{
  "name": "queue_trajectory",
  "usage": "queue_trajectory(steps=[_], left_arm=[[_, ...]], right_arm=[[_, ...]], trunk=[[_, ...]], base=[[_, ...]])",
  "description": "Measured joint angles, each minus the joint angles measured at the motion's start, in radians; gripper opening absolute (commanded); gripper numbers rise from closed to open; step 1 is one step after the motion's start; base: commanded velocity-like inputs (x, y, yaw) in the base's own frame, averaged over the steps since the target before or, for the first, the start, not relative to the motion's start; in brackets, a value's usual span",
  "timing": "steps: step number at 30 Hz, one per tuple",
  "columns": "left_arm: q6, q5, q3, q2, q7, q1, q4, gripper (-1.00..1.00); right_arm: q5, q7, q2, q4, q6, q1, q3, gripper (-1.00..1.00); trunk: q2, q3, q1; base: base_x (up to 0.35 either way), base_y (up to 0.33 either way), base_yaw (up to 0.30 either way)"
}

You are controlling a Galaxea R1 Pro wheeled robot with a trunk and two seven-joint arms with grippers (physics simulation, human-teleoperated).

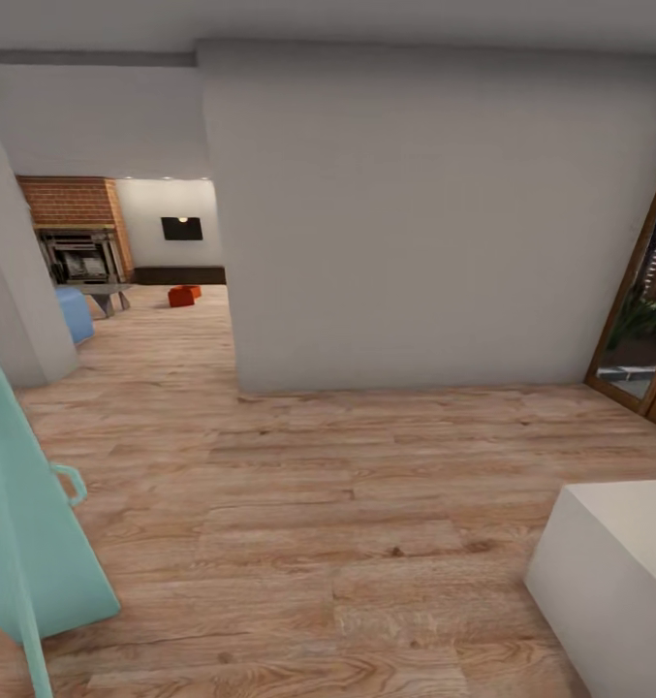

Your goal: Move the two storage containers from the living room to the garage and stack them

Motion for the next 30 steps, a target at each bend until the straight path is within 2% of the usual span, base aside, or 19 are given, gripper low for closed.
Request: queue_trajectory(steps=[13,22,30], left_arm=[[-0.007,0.002,0.001,-0.001,0.000,0.000,0.000,1.00],[-0.012,0.002,0.003,-0.002,0.000,0.000,0.000,1.00],[-0.012,0.004,0.004,-0.003,0.000,0.000,0.000,1.00]], right_arm=[[0.001,-0.010,-0.002,0.000,0.000,0.000,-0.001,1.00],[-0.001,-0.011,0.012,-0.002,-0.001,0.000,-0.005,1.00],[0.002,-0.012,0.010,-0.003,-0.002,0.000,-0.004,1.00]], trunk=[[0.000,0.000,0.000],[0.000,0.000,0.000],[0.000,0.000,0.000]], base=[[0.322,0.000,0.000],[0.322,0.000,0.000],[0.322,0.000,0.000]])
